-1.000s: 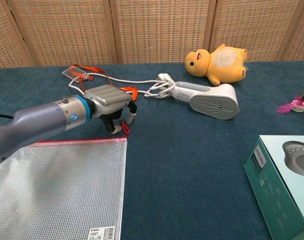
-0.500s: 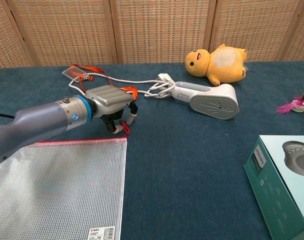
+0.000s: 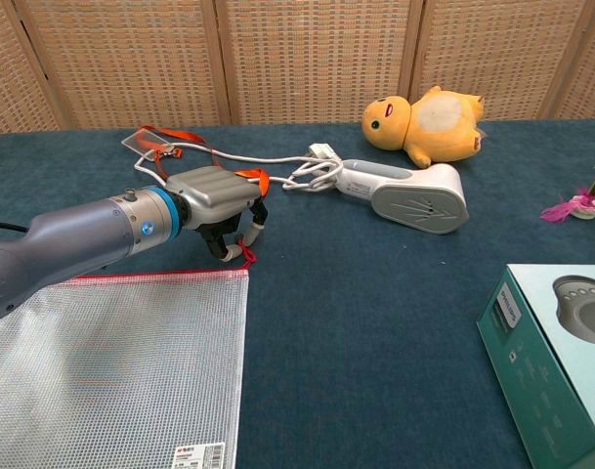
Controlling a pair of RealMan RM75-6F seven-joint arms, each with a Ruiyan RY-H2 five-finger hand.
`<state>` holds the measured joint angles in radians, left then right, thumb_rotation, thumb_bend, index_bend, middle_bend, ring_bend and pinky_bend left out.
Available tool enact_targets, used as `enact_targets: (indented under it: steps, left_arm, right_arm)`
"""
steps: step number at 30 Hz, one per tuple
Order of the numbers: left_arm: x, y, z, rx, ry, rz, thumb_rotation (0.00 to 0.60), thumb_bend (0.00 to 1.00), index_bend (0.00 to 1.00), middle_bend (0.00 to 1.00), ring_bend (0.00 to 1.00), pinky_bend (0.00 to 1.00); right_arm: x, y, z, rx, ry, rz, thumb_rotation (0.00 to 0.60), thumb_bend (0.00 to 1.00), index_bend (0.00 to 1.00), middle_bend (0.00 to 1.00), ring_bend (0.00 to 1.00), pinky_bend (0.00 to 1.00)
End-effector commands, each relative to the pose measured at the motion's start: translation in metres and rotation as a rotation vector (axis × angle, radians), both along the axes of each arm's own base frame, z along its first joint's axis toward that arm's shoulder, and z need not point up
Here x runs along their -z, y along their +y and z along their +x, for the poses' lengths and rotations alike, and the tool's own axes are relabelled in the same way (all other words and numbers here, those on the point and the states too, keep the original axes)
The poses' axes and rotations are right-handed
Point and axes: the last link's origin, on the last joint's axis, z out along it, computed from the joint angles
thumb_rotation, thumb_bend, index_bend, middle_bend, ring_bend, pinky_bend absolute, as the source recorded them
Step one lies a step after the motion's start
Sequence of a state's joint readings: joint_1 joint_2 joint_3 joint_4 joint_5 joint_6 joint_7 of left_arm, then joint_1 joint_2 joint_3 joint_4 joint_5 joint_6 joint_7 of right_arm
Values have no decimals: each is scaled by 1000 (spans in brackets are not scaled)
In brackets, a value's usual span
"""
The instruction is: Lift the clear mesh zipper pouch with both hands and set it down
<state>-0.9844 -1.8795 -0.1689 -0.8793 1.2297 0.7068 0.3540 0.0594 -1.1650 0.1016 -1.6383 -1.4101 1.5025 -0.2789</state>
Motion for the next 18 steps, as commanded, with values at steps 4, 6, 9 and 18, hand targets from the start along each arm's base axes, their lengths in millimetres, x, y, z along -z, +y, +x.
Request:
enact_targets:
  steps: [4,6,9,18]
  left_arm:
    - [-1,1,0,2,3,4,600,455,585,1000,904,962]
    - [-1,1,0,2,4,3,600,494,587,1000,904,962]
    - [0,0,0,4,6,4,600,558,592,1000,904,962]
    - [-7,-1,7,30,-26,18,600,855,814,1000,904,962]
  right_arm:
    - [1,0,0,1,-1,4,600,0,44,0,0,0]
    - [1,0,0,1,-2,4,600,0,44,0,0,0]
    - [0,0,0,1,-3,5,600,0,44,0,0,0]
    - [1,0,1,-2,-5,10,600,0,51,0,0,0]
